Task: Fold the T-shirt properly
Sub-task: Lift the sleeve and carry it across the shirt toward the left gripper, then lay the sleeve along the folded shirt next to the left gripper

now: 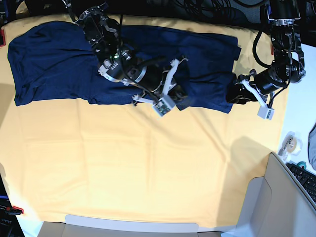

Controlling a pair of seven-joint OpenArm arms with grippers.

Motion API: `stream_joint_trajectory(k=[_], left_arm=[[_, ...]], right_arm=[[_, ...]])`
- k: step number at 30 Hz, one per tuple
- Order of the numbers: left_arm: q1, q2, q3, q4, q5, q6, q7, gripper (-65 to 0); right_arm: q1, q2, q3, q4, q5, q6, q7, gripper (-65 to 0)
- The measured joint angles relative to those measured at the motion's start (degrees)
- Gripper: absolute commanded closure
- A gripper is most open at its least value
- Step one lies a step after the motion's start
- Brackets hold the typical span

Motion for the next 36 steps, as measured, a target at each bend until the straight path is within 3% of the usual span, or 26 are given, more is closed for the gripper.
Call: stream_joint_trajectory(k=[9,17,19,24,27,33,36], left_arm=[[0.00,0.00,0.00,0.02,-0.04,-0.04,-0.04,-22.1],[0.02,0.02,0.00,0.02,-0.02,-0.02,0.00,-22.1],[0.02,0.02,0.00,0.02,-0.04,-0.02,0.00,-22.1],[0.04,0.02,0.00,0.02,-0.04,-0.02,0.00,-22.2],[0.00,0.02,0.00,0.02,-0.07,-0.02,-0.02,-22.2],[0.02,0.02,0.00,0.02,-0.02,-0.02,-0.02,-22.3],[0.04,0.02,0.00,0.02,0.00,0.00,0.00,-22.3]], right_arm=[[1.79,-0.26,-7.52,-4.11,-0.63,-0.02,-0.13,0.0],[2.08,-0.63,-7.91,-4.11,-0.20,-0.04,0.04,-0.3],[2.10,-0.76,-7.91,-4.11,-0.22,-0.07,0.04,-4.7],[2.12,-0.76,-7.91,-4.11,-0.15,-0.04,0.02,-23.6],[2.12,-0.76,-7.91,-4.11,-0.22,-0.04,0.04,-30.2],[2.10,-0.74,-7.34,-3.30,-0.04,-0.07,0.04,-31.6],[1.60,-1.84,-1.95,-2.56,0.39,-0.11,0.15,-31.6]])
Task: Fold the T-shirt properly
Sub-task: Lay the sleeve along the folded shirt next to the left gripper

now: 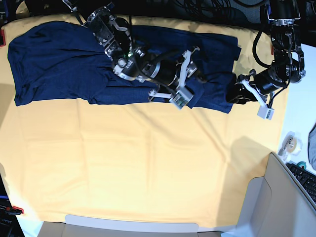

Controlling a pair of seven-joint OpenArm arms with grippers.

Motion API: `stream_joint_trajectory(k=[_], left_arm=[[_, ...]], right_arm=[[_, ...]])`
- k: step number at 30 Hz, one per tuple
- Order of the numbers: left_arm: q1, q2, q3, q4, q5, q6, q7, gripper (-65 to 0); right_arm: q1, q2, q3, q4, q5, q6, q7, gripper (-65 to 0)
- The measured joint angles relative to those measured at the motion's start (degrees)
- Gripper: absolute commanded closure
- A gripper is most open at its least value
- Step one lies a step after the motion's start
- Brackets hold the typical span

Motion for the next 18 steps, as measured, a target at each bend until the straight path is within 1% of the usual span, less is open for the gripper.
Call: stream_joint_trajectory(k=[2,4,6,7,13,18], left_arm=[[-0.02,0.00,0.00,0.00,0.02,0.00,0.00,-22.3],[-0.04,0.00,0.00,0.00,-0.02,-0.02,-0.07,-22.3],[0.02,0.00,0.00,0.00,-0.13,-0.02,-0.04,-22.3],[0.00,0.00,0.00,0.00,0.09,0.00,-0.02,-22.3],[-0.02,0.00,0.00,0.00,-0.22,-0.02,-0.02,-22.3],[-0.02,0.00,0.00,0.00,-0.24,-0.02,-0.04,-22.3]], right_arm=[[-1.64,-1.97,6.19,-0.02,-0.50,-0.81,0.52,-31.6],[-4.24,-4.72,13.64,-0.04,-0.39,-0.59,0.33,-31.5],[-6.36,-7.23,19.08,-0.31,-0.72,-0.76,-0.11,-31.5],[-7.08,-7.98,20.41,-0.68,-0.94,-1.07,-0.11,-31.5],[-8.31,-11.50,21.22,-6.40,-0.52,-0.68,0.20,-31.5],[-8.85,-11.39,21.27,-10.56,-0.44,-0.81,-0.09,-31.5]])
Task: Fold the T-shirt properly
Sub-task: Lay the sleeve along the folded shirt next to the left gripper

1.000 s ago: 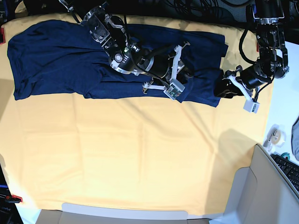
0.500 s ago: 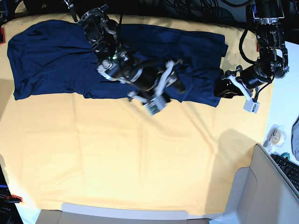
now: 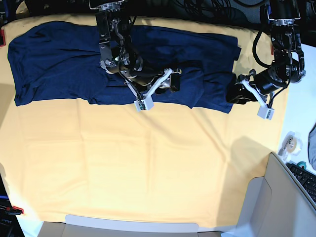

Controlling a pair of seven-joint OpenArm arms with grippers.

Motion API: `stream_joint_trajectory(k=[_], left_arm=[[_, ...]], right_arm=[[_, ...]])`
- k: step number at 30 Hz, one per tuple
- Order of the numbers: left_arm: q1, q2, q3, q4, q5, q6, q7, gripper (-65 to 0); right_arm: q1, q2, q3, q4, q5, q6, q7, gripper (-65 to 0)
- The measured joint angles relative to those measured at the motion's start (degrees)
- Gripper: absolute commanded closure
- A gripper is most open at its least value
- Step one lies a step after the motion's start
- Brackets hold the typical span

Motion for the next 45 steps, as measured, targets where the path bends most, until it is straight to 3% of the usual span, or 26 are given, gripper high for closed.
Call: stream_joint_trajectory(k=[10,19,25,37,42,45], left_arm=[[0.00,0.00,0.00,0.00,0.20,0.00,0.02,-22.3],[0.00,0.00,0.00,-0.02,0.13,0.00,0.02,-22.3],[0.00,-0.02,0.00,-0.02,0.00,0.00,0.00,-22.3],[-0.02,-0.02,0.00,-0.02,0.02,0.02,0.02,-22.3],[-0.04,0.00,0.00,-0.02,0.00,0.00,0.00,-22.3],[0.00,0.00,0.00,-0.02,0.02,0.00,0.02,-22.3]], right_arm=[[0.42,-0.07,-0.13,-0.68,1.53,0.02,0.22,-30.7],[2.34,-0.09,-1.57,-0.74,1.53,0.22,0.15,-5.2],[3.15,0.22,-2.62,-4.52,1.49,-0.02,0.20,-4.7],[6.45,-0.02,-16.90,-4.70,3.28,0.44,0.13,-4.7],[6.64,0.31,-16.13,-4.68,3.28,0.26,0.24,-5.2],[5.95,0.24,-10.78,-4.48,3.69,0.42,0.24,-8.7]])
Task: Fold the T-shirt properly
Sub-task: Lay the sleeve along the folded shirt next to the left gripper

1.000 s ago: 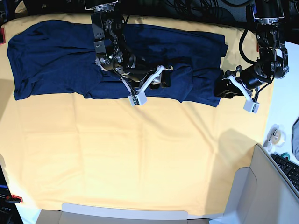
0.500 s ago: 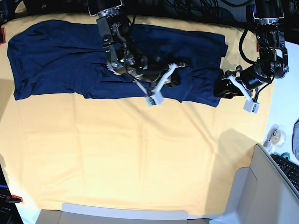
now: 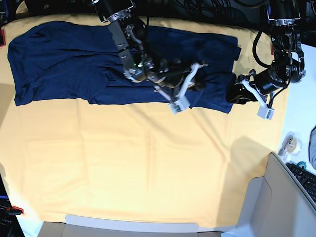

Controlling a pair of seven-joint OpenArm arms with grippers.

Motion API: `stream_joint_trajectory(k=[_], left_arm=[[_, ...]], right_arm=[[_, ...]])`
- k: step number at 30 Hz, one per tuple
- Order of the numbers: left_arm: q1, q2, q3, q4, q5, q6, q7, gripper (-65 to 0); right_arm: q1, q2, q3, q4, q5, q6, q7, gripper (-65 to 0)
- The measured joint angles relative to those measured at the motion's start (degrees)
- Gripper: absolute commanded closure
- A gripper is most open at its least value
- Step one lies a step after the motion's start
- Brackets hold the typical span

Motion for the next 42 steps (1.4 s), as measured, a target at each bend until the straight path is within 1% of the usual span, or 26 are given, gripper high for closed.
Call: stream_joint_trajectory(k=[3,4,5,10,15,16,18,19,22,24,29,32,38,42], left_arm=[[-0.11,0.00,0.00,0.02,0.04,0.00,0.02,-22.3],[-0.13,0.00,0.00,0.02,-0.02,0.02,-0.02,-22.3],[-0.15,0.00,0.00,0.02,-0.07,0.02,0.00,-22.3],[-0.15,0.00,0.00,0.00,-0.02,0.00,-0.02,-22.3],[-0.15,0.00,0.00,0.02,-0.02,0.00,0.00,-22.3],[-0.15,0.00,0.00,0.00,0.00,0.00,0.00,-22.3],[-0.15,0.00,0.00,0.00,-0.02,0.00,-0.02,-22.3],[-0.15,0.00,0.00,0.00,0.09,0.00,-0.02,-22.3],[-0.15,0.00,0.00,0.00,0.13,0.00,-0.02,-22.3],[-0.15,0.00,0.00,0.00,0.22,0.02,0.00,-22.3],[-0.13,0.00,0.00,0.00,0.22,0.02,0.00,-22.3],[-0.13,0.02,0.00,0.00,0.17,0.00,-0.02,-22.3],[-0.13,0.02,0.00,0.00,0.20,0.00,0.00,-22.3],[-0.13,0.02,0.00,0.00,0.20,0.02,-0.02,-22.3]], right_arm=[[-1.40,0.46,6.38,0.07,-0.57,-0.63,-0.11,-19.8],[-1.70,0.48,7.96,0.33,-0.63,-0.63,-0.26,-22.6],[-2.01,0.46,9.14,0.70,-0.37,-0.63,-0.20,-23.9],[-1.62,0.48,11.91,1.36,5.77,-0.37,0.04,-23.8],[-2.47,0.24,15.50,1.01,5.99,-0.68,0.09,-23.9],[-2.62,0.22,15.76,0.35,6.34,-1.64,0.28,-23.9],[-2.60,-0.07,15.76,-1.99,6.05,-5.01,0.35,-23.9],[-2.60,-0.26,15.76,-3.23,6.73,-5.60,1.38,-23.9],[-1.22,-0.48,15.32,-5.20,7.32,-5.60,1.25,-23.9],[-0.85,-0.46,15.32,-6.43,9.03,-5.57,1.60,-23.9],[-0.92,-0.46,15.26,-6.40,9.05,-5.55,1.68,-23.9],[-0.92,-0.31,13.86,-6.12,8.52,-5.79,1.79,-23.9],[-0.11,-0.33,7.30,-6.32,8.35,-5.99,0.59,-23.9],[-0.11,-0.28,6.71,-6.34,8.35,-6.01,0.61,-23.9]])
